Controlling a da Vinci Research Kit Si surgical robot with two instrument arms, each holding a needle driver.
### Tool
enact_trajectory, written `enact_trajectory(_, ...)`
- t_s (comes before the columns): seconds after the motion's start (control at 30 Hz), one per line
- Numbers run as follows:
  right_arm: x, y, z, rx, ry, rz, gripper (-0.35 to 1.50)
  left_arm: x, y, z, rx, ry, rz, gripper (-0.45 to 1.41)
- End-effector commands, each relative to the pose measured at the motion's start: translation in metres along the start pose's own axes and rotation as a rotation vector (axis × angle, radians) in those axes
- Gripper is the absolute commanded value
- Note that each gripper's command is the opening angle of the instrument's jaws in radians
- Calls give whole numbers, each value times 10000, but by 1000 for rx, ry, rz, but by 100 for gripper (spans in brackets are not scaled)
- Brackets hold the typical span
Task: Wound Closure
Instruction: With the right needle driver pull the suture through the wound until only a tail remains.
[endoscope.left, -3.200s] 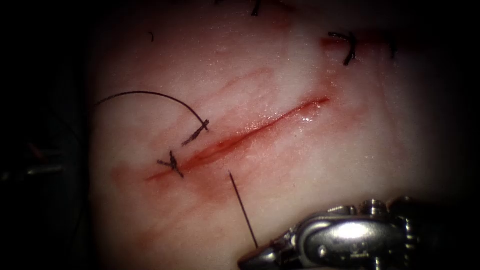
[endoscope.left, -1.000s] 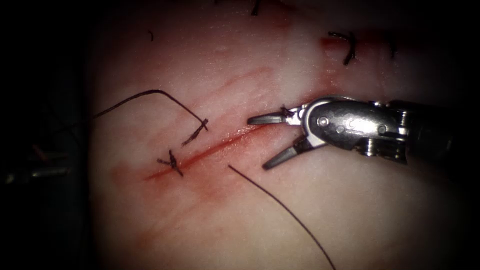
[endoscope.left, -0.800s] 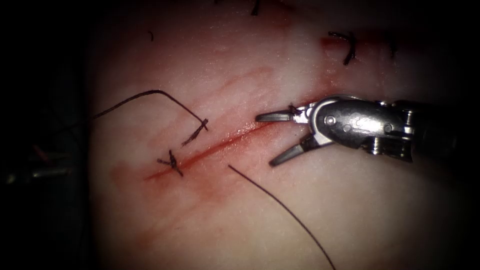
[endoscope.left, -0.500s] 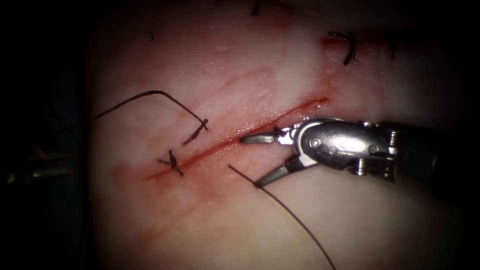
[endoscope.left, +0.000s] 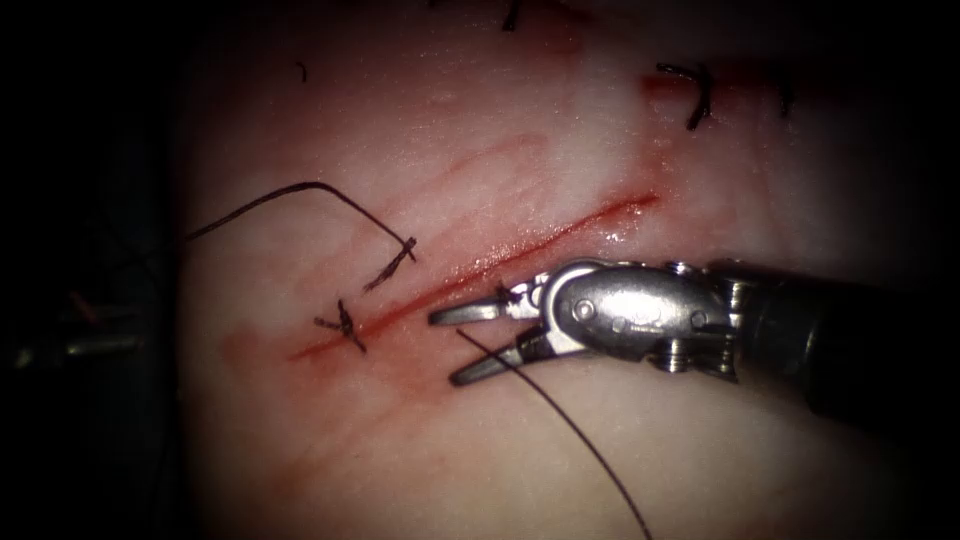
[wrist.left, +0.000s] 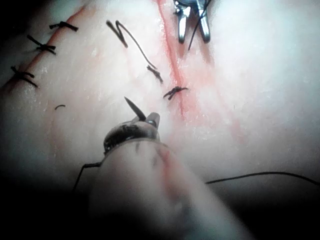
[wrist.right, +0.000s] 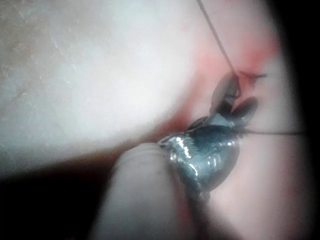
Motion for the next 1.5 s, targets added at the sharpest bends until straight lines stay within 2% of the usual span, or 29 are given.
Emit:
enact_trajectory(0.03, -3, 6, 4, 0, 0, -2, -24, 3, -3, 7, 1, 2, 1, -31)
enact_trajectory(0.07, -3, 6, 4, 1, -3, -2, -35, 3, -3, 7, 1, 2, 1, -31)
enact_trajectory(0.47, -2, 5, -3, 42, -54, 2, -35, 3, -3, 7, 0, -1, 1, -34)
enact_trajectory(0.7, 15, -18, -8, 84, -66, -5, -35, 3, -2, 7, 1, -1, 1, -35)
enact_trajectory(0.83, 29, -40, -3, 126, -87, -17, -35, 4, -2, 8, -1, 0, 1, -35)
enact_trajectory(0.93, 36, -47, 3, 138, -96, -9, -35, 4, -1, 9, -1, 0, 0, -35)
enact_trajectory(1.1, 37, -34, 7, 123, -94, 25, -35, 5, -1, 9, -1, 0, 0, -35)
enact_trajectory(1.23, 33, -23, 6, 70, -117, 63, -35, 5, -1, 9, -1, 0, 0, -35)
enact_trajectory(1.37, 28, -22, 2, 35, -133, 216, -35, 5, -1, 9, -4, 0, 1, -35)
enact_trajectory(1.5, 27, -21, 2, 15, -142, 263, -35, 5, -1, 9, -5, 0, 1, -35)
